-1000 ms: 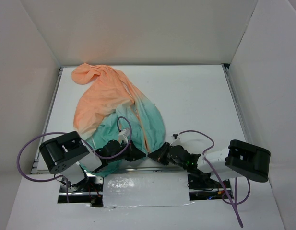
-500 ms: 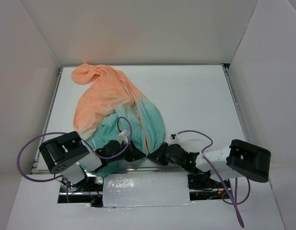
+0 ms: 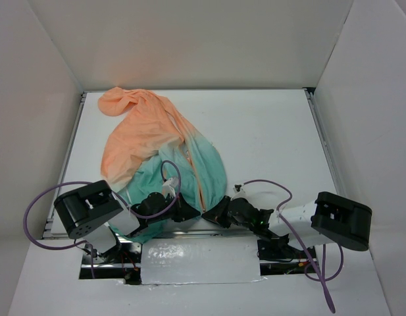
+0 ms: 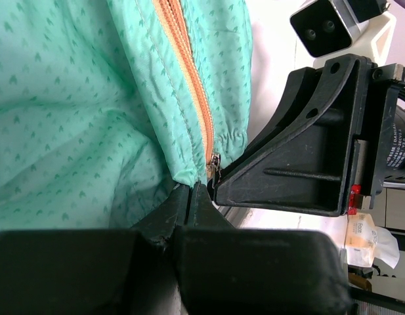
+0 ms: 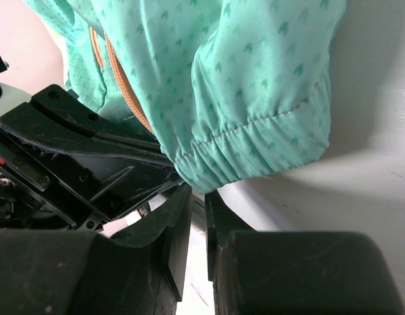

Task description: Zip up the jacket

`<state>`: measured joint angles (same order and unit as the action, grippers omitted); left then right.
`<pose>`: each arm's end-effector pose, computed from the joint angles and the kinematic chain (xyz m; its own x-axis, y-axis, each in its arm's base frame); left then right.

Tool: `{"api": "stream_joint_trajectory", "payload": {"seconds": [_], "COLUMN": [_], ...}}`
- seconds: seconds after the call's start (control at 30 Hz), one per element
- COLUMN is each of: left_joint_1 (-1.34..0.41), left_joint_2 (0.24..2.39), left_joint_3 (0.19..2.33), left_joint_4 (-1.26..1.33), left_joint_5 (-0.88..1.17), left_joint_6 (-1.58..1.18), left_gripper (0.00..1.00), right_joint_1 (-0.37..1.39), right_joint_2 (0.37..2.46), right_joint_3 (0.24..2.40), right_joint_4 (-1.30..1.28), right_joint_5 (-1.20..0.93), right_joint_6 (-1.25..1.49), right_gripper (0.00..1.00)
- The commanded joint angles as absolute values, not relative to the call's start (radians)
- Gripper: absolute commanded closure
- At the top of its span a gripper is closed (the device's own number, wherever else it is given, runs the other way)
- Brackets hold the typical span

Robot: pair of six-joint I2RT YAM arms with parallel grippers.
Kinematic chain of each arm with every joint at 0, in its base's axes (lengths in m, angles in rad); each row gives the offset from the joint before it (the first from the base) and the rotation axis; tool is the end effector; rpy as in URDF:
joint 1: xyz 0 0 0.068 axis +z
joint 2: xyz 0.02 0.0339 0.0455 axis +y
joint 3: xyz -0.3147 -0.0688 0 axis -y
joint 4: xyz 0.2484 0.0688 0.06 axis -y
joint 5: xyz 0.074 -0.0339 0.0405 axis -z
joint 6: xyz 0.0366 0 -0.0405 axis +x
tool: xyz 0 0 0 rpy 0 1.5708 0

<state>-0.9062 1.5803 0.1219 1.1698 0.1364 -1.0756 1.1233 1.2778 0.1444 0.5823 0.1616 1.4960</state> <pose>0.1294 -0.1732 0.1567 -0.8403 -0.3409 -0.4215 0.2543 0.4387 -0.8619 0.0843 0.1620 0.1575 -0.8451 0.5138 -0.1477 0.1639 0.5119 0.8433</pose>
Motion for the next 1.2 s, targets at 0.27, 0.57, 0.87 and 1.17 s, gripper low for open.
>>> {"api": "stream_joint_trajectory", "payload": {"seconds": [0.27,0.57,0.87,1.17], "left_joint_1": [-0.913,-0.913,-0.913,-0.913], "left_joint_2": [1.585,1.608,1.601,1.603], "left_joint_3": [0.12,0.12,0.117,0.112], "left_joint_4": [1.252,1.284,1.278,1.291], "left_joint_5": [0.152,0.166,0.163,0.163], "left_joint_6": [-1.054,-1.063,-1.063,-1.049], "left_gripper": [1.0,1.0,1.0,1.0], "right_joint_1": [1.129,1.129,1.129,1.127], "right_joint_2": [1.233,1.198,1.295,1.273], "right_joint_3": [0.149,0.149,0.14,0.175], "right_joint_4": [0.583,0.543,0.638,0.563], "right_joint_5": [0.201,0.232,0.209,0.187], "right_joint_6": [1.502,1.491,1.503,1.528], "right_gripper": [0.8,0.88,0.9,1.0]}}
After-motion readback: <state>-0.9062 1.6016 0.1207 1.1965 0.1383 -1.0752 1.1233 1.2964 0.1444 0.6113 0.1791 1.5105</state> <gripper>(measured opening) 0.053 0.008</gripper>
